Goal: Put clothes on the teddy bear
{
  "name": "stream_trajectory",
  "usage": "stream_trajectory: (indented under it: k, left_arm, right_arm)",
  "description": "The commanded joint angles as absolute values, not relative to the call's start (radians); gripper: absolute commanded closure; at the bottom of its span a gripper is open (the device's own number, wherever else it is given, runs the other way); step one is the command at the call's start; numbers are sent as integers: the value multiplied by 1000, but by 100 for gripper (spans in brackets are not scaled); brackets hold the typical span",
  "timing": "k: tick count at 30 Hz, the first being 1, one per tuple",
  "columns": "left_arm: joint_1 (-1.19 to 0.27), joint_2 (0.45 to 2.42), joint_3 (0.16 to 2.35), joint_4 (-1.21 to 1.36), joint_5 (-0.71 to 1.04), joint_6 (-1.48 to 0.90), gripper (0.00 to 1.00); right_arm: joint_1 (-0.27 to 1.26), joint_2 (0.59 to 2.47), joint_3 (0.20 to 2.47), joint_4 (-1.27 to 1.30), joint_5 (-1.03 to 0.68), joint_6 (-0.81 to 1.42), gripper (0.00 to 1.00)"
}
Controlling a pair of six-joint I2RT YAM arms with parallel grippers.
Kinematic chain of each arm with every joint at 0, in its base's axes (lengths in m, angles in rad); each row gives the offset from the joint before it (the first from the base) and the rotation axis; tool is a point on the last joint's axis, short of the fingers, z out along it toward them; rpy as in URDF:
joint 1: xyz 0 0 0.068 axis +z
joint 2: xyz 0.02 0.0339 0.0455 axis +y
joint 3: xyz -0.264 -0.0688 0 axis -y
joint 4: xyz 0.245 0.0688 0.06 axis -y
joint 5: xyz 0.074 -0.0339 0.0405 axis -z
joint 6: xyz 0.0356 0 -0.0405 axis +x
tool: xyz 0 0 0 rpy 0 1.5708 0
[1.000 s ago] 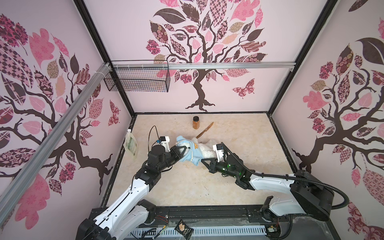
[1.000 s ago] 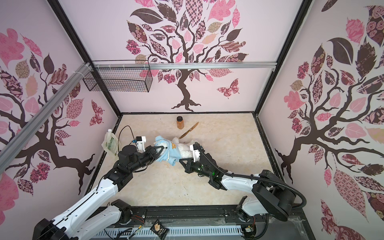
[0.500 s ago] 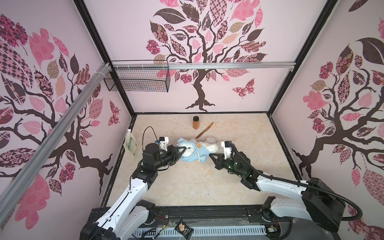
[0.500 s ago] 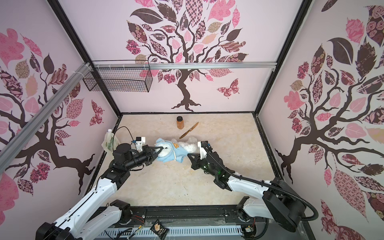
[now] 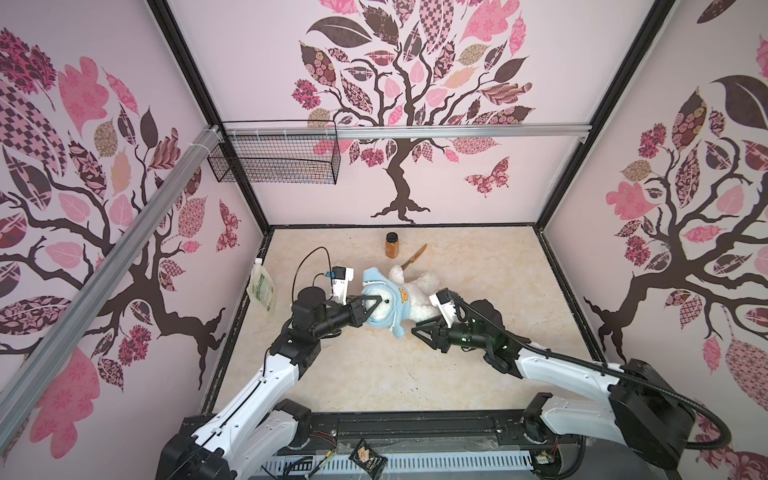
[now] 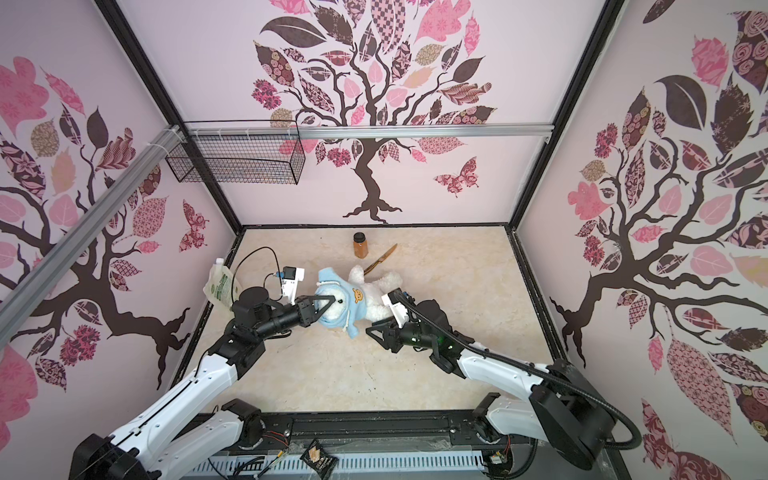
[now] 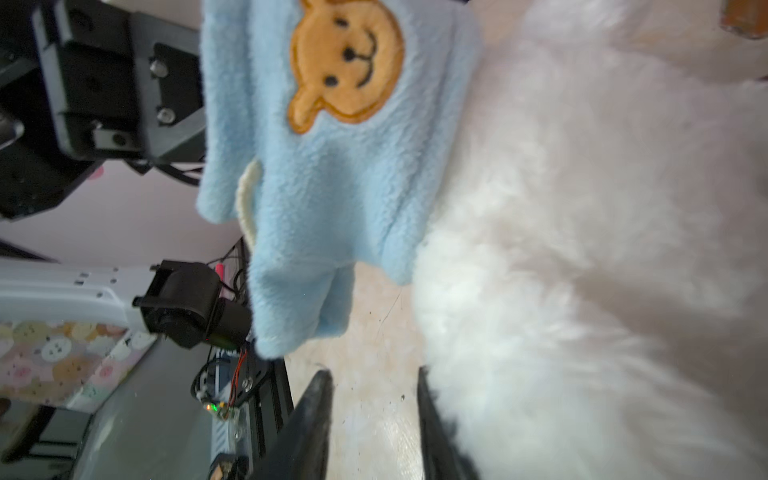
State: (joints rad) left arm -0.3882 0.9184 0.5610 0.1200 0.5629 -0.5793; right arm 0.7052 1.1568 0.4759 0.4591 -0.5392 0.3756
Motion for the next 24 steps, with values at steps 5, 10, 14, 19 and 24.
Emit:
stream_trajectory:
  k: [5, 10, 14, 19, 24]
  left_arm:
    - [-394, 848, 528, 133, 728, -22, 100]
    - [-411, 827, 488, 191, 806, 96, 100]
    - [-417, 818, 471, 205, 848, 168, 100]
    - [-419, 815, 457, 204, 849, 191, 100]
    - [-422, 822, 463, 187, 851, 198, 100]
  right_arm:
    - [631, 1011, 645, 211, -592, 339, 45]
    - [422, 1132, 636, 497, -865, 646, 45]
    - [466, 1209, 673, 506, -926, 649, 50]
    - [512, 1260, 688, 499, -920, 644, 53]
    - [545, 1316, 692, 527, -923, 661, 57]
